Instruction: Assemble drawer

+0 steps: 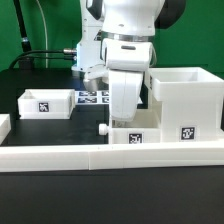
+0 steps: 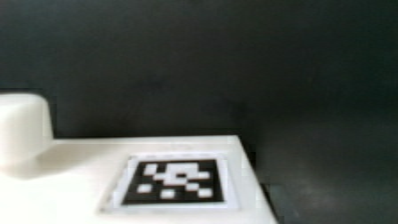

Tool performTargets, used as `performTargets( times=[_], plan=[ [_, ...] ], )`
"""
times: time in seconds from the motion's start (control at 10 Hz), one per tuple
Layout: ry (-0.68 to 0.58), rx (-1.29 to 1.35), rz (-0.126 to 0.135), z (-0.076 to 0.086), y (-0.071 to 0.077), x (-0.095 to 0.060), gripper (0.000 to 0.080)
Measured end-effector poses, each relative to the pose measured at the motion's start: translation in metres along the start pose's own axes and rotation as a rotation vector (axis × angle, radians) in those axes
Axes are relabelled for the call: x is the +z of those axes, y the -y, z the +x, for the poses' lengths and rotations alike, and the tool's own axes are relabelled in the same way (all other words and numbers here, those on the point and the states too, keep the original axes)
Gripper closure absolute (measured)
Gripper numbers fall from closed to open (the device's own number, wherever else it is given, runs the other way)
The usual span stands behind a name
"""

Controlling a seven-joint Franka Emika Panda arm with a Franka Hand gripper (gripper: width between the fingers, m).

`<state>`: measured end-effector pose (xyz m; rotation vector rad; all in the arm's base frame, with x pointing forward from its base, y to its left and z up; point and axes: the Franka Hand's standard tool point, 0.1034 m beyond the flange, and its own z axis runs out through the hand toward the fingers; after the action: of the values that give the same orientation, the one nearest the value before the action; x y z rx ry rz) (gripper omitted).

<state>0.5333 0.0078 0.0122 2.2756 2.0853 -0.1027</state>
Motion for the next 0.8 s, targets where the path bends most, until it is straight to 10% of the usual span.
performTargets(
  times=[0.8],
  plan=[
    [0.023,-0.052,0.027,0.0019,-0.0031,-0.0019,0.0755]
  ],
)
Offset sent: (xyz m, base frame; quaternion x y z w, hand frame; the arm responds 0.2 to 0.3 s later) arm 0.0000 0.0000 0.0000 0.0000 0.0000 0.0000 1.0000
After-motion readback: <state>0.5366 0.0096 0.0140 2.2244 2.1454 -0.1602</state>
